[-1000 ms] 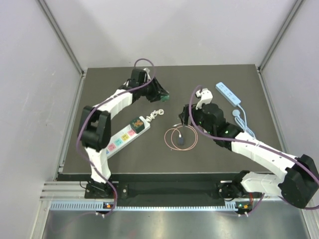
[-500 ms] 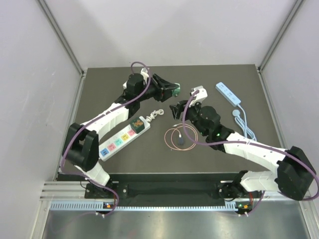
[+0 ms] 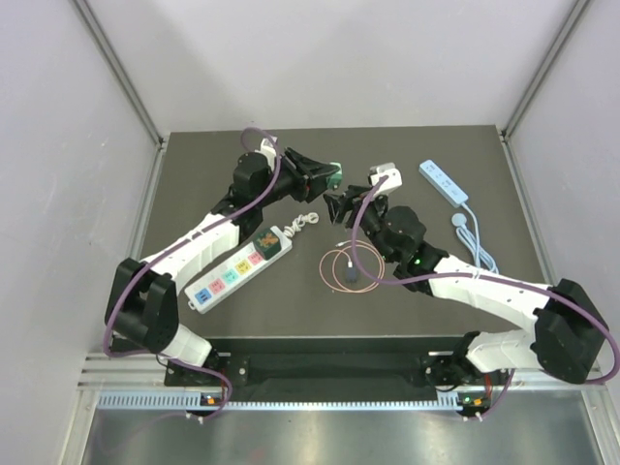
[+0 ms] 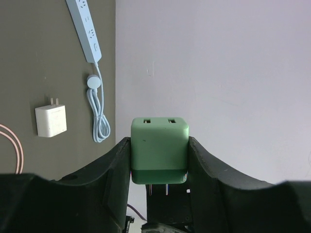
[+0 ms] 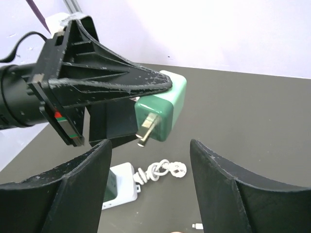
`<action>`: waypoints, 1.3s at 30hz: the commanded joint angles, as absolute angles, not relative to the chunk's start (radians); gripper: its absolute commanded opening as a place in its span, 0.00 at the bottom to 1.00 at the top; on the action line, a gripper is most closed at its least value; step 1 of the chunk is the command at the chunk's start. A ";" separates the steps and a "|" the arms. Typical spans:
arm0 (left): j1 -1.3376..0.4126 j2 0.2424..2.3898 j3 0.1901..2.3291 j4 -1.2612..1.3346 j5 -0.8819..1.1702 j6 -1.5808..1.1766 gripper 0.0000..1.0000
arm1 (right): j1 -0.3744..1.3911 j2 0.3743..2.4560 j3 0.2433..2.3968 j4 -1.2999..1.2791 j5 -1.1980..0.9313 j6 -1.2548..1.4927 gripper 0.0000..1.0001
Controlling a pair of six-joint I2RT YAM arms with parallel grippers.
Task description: Insert the plug
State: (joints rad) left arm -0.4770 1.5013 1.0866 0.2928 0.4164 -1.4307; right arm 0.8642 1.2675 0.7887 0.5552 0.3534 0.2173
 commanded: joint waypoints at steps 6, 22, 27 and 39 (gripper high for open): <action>-0.494 1.460 1.069 0.411 0.388 -1.466 0.00 | 0.881 1.308 0.864 0.641 0.385 0.190 0.63; -0.546 1.405 1.051 0.405 0.436 -1.453 0.41 | 0.879 1.278 0.841 0.696 0.420 0.101 0.00; -0.546 1.394 1.071 0.353 0.468 -1.382 0.57 | 0.856 1.236 0.815 0.669 0.359 0.103 0.00; -0.543 1.397 1.155 0.224 0.571 -1.160 0.72 | 0.810 1.091 0.744 0.522 0.204 0.124 0.00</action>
